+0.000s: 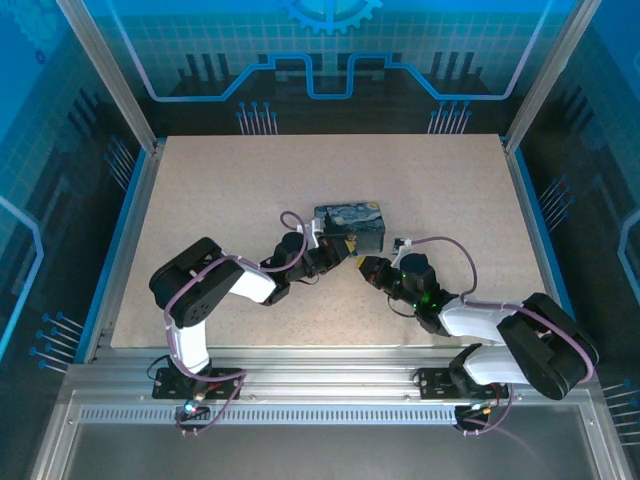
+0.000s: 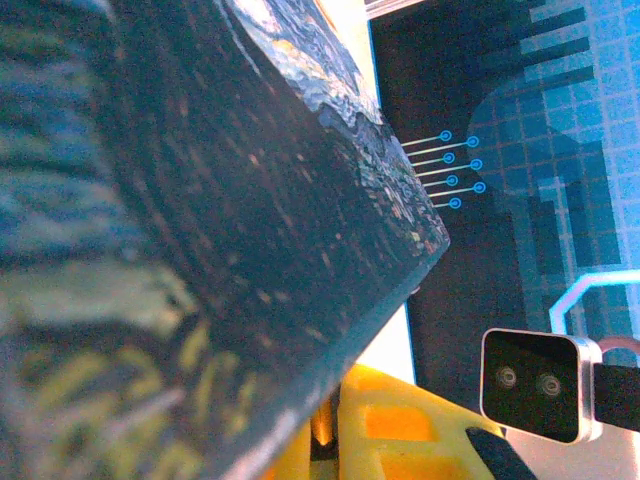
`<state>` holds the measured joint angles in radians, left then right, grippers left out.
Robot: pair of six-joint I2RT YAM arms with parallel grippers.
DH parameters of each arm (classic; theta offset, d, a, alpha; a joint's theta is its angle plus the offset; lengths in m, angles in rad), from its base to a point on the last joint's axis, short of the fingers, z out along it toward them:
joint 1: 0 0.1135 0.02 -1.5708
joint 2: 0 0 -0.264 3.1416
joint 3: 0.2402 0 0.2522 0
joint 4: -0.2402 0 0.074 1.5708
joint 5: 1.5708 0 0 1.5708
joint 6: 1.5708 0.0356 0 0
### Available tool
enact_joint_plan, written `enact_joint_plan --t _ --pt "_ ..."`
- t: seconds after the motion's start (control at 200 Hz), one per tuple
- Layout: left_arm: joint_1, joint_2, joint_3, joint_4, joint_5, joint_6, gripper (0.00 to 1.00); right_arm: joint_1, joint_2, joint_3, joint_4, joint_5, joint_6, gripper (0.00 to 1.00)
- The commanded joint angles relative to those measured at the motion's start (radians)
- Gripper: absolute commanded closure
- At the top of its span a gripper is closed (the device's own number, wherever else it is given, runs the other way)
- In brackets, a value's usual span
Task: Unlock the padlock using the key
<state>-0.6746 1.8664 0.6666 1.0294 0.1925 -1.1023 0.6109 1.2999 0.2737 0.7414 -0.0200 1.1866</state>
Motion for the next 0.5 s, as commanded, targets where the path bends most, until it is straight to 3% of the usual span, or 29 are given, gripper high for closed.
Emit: enact_joint_plan --t 0.0,0.495 --pt "0.011 -0.003 0.002 0.072 0.016 -0.018 1.00 0.020 -0.019 -0.030 0.003 0.037 0.009 1.00" --pt "0.011 0.005 0.005 0.079 0.022 -0.027 1.00 0.019 -0.018 -0.006 -0.005 0.038 -0.001 1.00"
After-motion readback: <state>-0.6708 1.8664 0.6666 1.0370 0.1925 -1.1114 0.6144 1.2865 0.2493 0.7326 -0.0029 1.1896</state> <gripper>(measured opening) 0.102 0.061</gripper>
